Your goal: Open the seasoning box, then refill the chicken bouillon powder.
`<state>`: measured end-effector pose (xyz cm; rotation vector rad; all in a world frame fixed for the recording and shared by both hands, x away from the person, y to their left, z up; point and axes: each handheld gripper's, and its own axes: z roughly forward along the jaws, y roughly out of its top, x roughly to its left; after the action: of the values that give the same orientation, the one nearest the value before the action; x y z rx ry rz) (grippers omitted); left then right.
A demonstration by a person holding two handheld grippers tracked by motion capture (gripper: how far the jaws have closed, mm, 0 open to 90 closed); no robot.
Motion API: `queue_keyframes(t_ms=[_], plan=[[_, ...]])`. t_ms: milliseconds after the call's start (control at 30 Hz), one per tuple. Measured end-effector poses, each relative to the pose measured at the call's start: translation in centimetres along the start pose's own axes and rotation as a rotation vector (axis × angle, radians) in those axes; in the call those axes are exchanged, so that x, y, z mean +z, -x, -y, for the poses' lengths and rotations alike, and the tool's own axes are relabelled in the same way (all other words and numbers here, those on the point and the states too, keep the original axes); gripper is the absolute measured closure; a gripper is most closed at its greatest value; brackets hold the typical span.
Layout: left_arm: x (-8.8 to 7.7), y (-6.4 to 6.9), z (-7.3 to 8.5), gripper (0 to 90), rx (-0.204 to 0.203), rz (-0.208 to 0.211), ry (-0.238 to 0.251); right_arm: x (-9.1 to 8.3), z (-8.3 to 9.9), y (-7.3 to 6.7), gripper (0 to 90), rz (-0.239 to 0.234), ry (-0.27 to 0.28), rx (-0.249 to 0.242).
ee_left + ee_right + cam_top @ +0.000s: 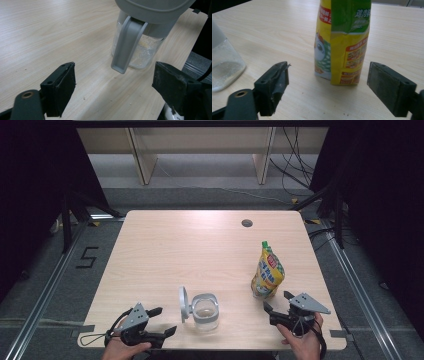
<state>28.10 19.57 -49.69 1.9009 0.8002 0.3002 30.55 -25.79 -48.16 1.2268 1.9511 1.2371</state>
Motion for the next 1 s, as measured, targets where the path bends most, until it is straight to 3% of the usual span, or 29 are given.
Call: queue_keyframes(t_ms=[33,100,267,333,367,400,433,600,667,833,900,1000], plan=[[0.0,0.2,0.0,18.1,-0.027,-0.002,-0.007,0.0,0.0,0.0,16.4,-0.007,-0.010,0.007],[0.0,0.1,-0.1,18.0,-0.001,0.005,-0.006,0.2,-0.1,0.0,16.1,-0.003,-0.002,-0.002],[0.0,0.1,-0.1,17.9,0.001,0.006,-0.009,0.9,-0.2,0.2,15.7,-0.010,0.011,-0.004],[0.0,0.1,-0.1,17.9,-0.006,0.005,-0.006,1.2,-0.2,0.4,15.7,-0.002,0.003,-0.027],[-0.1,0.2,-0.1,17.9,-0.020,-0.005,-0.012,1.4,-0.2,0.3,15.7,-0.014,0.002,-0.006],[0.0,0.2,-0.1,17.9,-0.023,-0.004,-0.011,1.6,-0.3,0.4,15.7,0.002,0.009,-0.024],[0.0,0.1,-0.2,17.9,0.002,0.006,-0.007,1.7,-0.3,0.5,15.7,0.005,0.007,-0.023],[0.1,0.3,-0.1,17.9,-0.007,0.009,-0.016,2.0,-0.6,0.6,15.8,0.001,0.012,-0.015],[0.2,0.3,-0.2,17.9,0.009,0.012,-0.012,2.3,-0.6,0.7,15.8,0.001,0.023,-0.013],[0.1,0.4,-0.1,17.9,-0.023,0.009,-0.007,2.9,-0.7,0.6,15.8,-0.001,0.016,-0.002],[0.1,0.3,-0.2,17.9,-0.001,0.010,-0.008,3.0,-0.7,0.7,15.9,0.003,0.024,-0.015],[0.1,0.3,-0.2,17.9,-0.005,0.010,-0.011,3.3,-0.7,0.7,16.0,-0.011,0.027,0.002]])
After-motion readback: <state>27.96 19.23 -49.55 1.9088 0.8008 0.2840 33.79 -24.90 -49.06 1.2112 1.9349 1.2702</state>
